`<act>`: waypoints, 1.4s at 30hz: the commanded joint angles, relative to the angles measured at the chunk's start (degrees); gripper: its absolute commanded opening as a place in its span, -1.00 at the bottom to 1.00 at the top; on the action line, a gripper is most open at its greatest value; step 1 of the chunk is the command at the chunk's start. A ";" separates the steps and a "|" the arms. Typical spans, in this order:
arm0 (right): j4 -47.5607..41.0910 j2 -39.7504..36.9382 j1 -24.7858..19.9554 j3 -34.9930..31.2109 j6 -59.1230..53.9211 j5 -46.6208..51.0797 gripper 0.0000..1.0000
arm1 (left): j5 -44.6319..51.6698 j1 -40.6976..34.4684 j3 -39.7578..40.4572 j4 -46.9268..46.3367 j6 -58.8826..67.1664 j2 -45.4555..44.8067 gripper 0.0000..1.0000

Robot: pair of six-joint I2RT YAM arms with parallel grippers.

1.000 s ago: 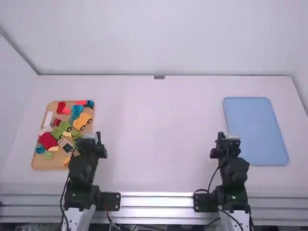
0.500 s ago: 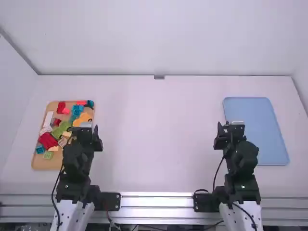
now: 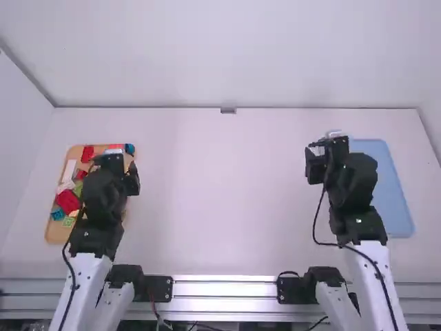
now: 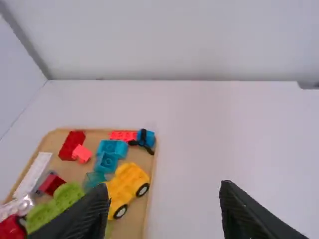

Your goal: Assemble lego blocks to make yellow taxi

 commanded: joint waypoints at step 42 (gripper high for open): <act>-1.38 33.64 7.28 32.35 -7.54 -4.74 0.96 | 17.59 26.25 62.31 -49.16 41.70 73.09 0.98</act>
